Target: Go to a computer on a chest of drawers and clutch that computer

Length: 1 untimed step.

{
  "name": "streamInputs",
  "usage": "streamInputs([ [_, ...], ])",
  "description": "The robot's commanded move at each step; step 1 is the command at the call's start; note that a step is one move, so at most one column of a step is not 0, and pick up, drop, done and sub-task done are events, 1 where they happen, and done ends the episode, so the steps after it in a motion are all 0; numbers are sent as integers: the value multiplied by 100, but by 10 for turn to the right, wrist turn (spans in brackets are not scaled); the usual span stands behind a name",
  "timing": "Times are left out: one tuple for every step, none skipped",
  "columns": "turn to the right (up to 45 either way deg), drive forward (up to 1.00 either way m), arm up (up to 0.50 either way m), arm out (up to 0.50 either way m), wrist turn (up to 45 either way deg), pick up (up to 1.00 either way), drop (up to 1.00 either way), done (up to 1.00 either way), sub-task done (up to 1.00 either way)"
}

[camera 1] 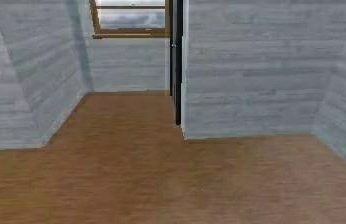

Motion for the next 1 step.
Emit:
streamInputs([
  [-450, 0, 0, 0, 0, 0, 0, 0, 0],
])
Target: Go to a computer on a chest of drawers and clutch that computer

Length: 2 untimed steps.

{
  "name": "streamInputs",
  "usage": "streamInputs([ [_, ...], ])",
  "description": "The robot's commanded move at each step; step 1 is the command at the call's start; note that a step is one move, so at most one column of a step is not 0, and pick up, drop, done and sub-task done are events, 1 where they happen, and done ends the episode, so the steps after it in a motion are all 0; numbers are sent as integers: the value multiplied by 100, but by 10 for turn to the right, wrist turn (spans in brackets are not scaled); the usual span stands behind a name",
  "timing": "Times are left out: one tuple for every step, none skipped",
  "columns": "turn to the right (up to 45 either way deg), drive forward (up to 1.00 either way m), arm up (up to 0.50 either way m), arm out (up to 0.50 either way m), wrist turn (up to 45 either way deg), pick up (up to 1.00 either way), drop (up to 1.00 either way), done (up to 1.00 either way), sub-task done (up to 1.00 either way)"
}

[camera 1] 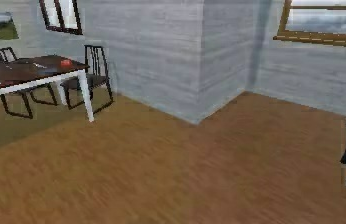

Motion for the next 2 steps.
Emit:
streamInputs([
  [-450, 0, 0, 0, 0, 0, 0, 0, 0],
  [-30, 0, 0, 0, 0, 0, 0, 0, 0],
])
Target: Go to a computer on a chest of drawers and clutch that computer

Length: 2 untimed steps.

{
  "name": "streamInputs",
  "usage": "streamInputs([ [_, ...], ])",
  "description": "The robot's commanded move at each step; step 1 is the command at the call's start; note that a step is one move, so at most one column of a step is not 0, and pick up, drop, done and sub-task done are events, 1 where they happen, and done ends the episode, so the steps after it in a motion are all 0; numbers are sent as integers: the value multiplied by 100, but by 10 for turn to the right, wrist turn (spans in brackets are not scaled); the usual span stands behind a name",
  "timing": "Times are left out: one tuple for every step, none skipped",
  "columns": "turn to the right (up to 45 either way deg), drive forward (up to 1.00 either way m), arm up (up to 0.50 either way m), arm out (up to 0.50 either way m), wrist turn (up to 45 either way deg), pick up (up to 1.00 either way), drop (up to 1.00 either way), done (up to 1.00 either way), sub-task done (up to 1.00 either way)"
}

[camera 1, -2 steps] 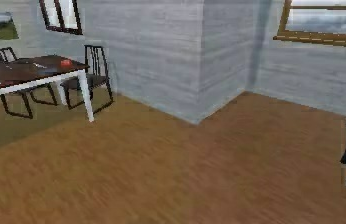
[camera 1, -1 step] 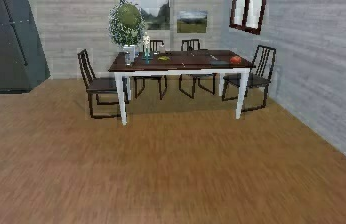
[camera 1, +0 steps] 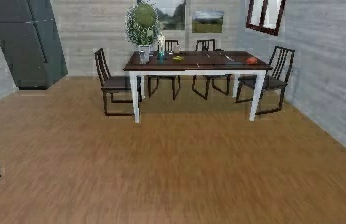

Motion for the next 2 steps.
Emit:
streamInputs([
  [0, 10, 0, 0, 0, 0, 0, 0, 0],
  [450, 0, 0, 0, 0, 0, 0, 0, 0],
])
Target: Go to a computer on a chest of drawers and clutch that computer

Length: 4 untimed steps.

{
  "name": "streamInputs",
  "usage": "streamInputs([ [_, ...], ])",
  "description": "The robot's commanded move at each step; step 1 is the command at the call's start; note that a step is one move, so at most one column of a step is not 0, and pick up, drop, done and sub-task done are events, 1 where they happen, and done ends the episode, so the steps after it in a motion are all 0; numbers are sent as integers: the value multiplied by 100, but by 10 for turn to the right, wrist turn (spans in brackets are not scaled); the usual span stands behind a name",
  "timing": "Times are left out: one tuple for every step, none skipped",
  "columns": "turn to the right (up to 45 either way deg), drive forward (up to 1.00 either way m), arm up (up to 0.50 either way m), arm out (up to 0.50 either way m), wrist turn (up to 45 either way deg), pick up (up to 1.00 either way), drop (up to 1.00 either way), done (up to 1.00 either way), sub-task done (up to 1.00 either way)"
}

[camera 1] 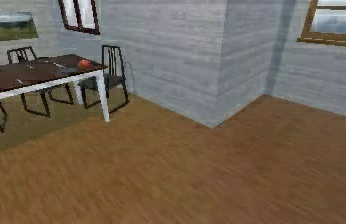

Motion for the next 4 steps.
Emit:
streamInputs([
  [210, 0, 0, 0, 0, 0, 0, 0, 0],
  [0, 5, 0, 0, 0, 0, 0, 0, 0],
  [450, 0, 0, 0, 0, 0, 0, 0, 0],
  [180, 0, 0, 0, 0, 0, 0, 0, 0],
])
